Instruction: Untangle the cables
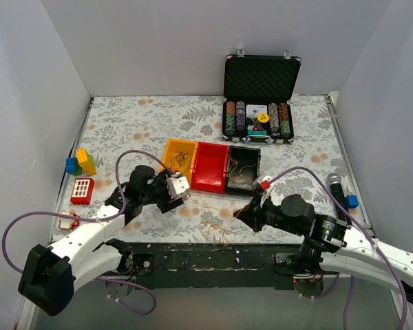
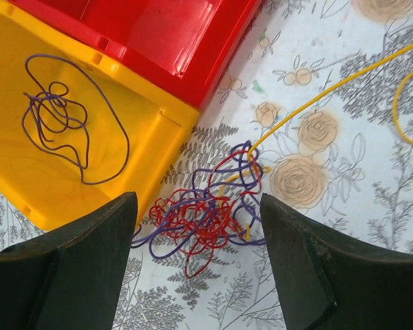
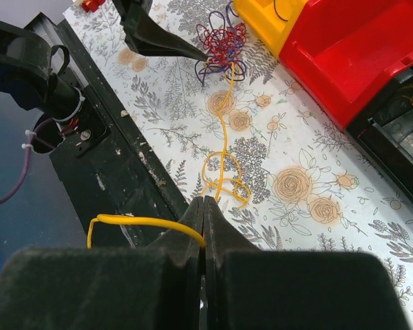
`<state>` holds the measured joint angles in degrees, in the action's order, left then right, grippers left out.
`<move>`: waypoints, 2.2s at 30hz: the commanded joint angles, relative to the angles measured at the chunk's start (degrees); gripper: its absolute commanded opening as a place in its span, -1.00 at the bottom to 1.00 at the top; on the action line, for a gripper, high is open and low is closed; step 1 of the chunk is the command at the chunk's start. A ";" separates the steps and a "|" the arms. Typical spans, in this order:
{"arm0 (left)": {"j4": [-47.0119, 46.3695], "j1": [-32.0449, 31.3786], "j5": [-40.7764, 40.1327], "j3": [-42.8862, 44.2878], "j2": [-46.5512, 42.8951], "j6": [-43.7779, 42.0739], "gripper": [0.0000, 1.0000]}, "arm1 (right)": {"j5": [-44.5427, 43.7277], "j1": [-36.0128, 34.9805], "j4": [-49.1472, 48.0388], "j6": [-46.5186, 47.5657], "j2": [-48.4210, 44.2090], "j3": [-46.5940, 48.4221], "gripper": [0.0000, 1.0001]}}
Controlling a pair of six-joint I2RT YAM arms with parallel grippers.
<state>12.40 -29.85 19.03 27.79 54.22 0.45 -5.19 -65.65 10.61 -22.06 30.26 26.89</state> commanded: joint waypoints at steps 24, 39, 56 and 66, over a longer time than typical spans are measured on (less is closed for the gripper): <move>8.94 9.45 10.42 4.11 5.99 -21.45 -1.00 | -2.97 -0.10 -0.16 2.72 -0.11 8.95 -0.97; 22.31 15.52 6.91 -0.72 -2.44 -30.32 -1.00 | -11.24 -0.10 0.73 14.50 -3.63 30.31 -0.97; 47.96 16.14 18.76 17.02 -12.46 -35.87 -1.00 | -32.66 -0.09 -7.09 29.35 14.19 39.19 -0.97; 51.05 16.13 22.10 23.71 -17.65 -34.02 -1.00 | -41.13 2.71 -29.42 46.59 28.35 37.96 -0.97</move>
<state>60.42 -13.98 37.19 48.60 37.82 -33.23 -42.09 -65.21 -6.37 16.62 54.96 62.85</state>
